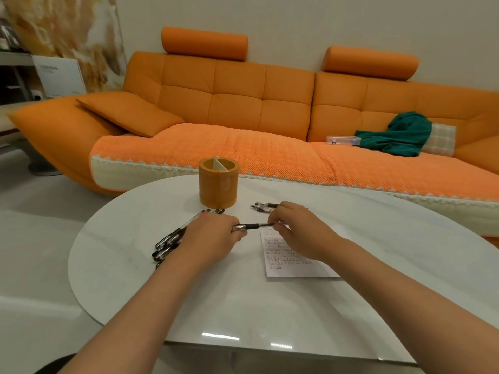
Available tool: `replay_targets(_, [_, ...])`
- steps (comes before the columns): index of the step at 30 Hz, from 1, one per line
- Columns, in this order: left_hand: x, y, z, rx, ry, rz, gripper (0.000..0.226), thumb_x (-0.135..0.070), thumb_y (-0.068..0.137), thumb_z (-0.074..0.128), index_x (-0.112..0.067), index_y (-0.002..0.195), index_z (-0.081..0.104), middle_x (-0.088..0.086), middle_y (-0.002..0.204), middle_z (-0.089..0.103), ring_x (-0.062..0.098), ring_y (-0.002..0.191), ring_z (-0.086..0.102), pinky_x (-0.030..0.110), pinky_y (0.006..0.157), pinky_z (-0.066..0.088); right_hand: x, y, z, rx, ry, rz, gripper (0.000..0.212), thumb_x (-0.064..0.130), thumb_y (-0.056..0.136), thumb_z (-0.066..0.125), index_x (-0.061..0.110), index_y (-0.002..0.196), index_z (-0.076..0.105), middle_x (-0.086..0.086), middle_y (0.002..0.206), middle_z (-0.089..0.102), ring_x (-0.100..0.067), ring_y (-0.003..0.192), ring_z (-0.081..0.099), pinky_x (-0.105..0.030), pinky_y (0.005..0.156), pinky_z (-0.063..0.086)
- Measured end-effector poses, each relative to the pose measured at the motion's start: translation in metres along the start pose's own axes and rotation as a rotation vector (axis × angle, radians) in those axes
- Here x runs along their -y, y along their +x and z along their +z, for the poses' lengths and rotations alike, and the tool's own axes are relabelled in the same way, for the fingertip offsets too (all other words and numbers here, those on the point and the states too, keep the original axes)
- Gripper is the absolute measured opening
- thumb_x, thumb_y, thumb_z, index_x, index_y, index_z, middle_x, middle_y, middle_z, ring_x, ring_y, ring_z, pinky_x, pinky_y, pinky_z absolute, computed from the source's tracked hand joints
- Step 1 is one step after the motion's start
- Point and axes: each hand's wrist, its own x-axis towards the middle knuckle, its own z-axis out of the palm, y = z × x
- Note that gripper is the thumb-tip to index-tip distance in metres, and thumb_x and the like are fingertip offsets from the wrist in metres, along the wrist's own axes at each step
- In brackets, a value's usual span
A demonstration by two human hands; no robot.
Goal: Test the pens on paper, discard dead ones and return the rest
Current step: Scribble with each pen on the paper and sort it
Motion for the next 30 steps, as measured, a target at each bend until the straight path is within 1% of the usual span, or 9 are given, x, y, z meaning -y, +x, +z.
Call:
replay_targets(3, [-0.016,0.000,0.002,0.036,-0.057,0.057,0.029,-0.050,0.101,0.046,-0.030,0.099,0.067,-0.007,0.086,0.067,0.011,0.085,0.061,0.035,0.073,0.051,0.001,-0.020,-0.003,-0.006,0.032,0.023,0.023,0.022,0.100,0.051,0.028,0.121,0.058,0.011,0.116,0.059,-0.011,0.108,0.052,-0.031,0.096,0.044])
replay_targets(5, [-0.027,0.000,0.006,0.041,-0.063,0.107,0.029,-0.052,0.100,0.047,-0.030,0.098,0.067,-0.007,0.085,0.067,0.012,0.084,0.062,0.035,0.071,0.051,0.002,-0.030,-0.004,-0.002,0.048,0.013,0.027,0.028,0.102,0.049,0.028,0.128,0.057,0.010,0.119,0.060,-0.010,0.108,0.051,-0.026,0.092,0.041])
replay_targets(10, [-0.041,0.002,0.020,0.010,-0.156,0.176,0.025,-0.064,0.093,0.050,-0.043,0.102,0.059,-0.015,0.083,0.064,0.003,0.078,0.059,0.029,0.060,0.046,-0.009,-0.039,-0.004,-0.007,0.023,0.006,0.024,0.030,0.103,0.049,0.026,0.121,0.064,0.004,0.103,0.059,-0.015,0.097,0.053,-0.032,0.080,0.045])
replay_targets(14, [-0.048,0.006,0.024,0.016,-0.261,0.167,0.017,-0.051,0.100,0.048,-0.043,0.098,0.063,-0.014,0.081,0.068,0.006,0.074,0.061,0.036,0.063,0.052,-0.018,-0.042,-0.003,-0.038,0.017,0.039,0.015,0.028,0.099,0.056,0.028,0.113,0.062,0.010,0.104,0.059,-0.012,0.094,0.053,-0.030,0.079,0.046])
replay_targets(17, [-0.053,0.009,0.026,0.000,-0.302,0.180,0.010,-0.046,0.097,0.058,-0.043,0.102,0.065,-0.023,0.084,0.064,0.001,0.075,0.058,0.025,0.057,0.040,-0.022,-0.046,0.004,-0.029,0.056,0.075,0.013,0.028,0.098,0.056,0.031,0.110,0.056,0.015,0.104,0.058,-0.005,0.085,0.048,-0.024,0.071,0.040])
replay_targets(19, [-0.055,0.012,0.028,-0.015,-0.320,0.196,0.013,-0.044,0.092,0.065,-0.042,0.106,0.065,-0.025,0.088,0.062,-0.001,0.080,0.059,0.021,0.060,0.041,-0.022,-0.048,0.006,-0.022,0.087,0.108,0.015,0.034,0.098,0.054,0.033,0.113,0.054,0.019,0.097,0.056,-0.002,0.080,0.048,-0.022,0.066,0.038])
replay_targets(24, [-0.053,0.019,0.032,-0.059,-0.434,0.194,0.023,-0.044,0.084,0.075,-0.041,0.102,0.061,-0.022,0.093,0.065,0.003,0.080,0.063,0.030,0.071,0.056,-0.025,-0.042,0.000,0.004,0.055,0.102,0.025,0.039,0.103,0.045,0.029,0.115,0.064,0.014,0.095,0.057,-0.010,0.086,0.055,-0.032,0.076,0.046])
replay_targets(27, [-0.051,0.022,0.032,-0.025,-0.456,0.170,0.007,-0.040,0.089,0.071,-0.039,0.094,0.066,-0.022,0.089,0.067,0.004,0.079,0.062,0.030,0.070,0.054,-0.027,-0.040,0.003,0.012,0.054,0.101,0.021,0.037,0.103,0.047,0.028,0.114,0.063,0.014,0.098,0.053,-0.010,0.087,0.054,-0.029,0.074,0.044])
replay_targets(30, [-0.052,0.020,0.032,-0.009,-0.464,0.173,0.005,-0.037,0.090,0.071,-0.040,0.090,0.067,-0.021,0.086,0.067,0.004,0.080,0.061,0.021,0.067,0.046,-0.024,-0.043,0.010,0.038,0.050,0.119,0.022,0.040,0.103,0.042,0.029,0.111,0.059,0.012,0.100,0.060,-0.013,0.088,0.058,-0.032,0.071,0.045])
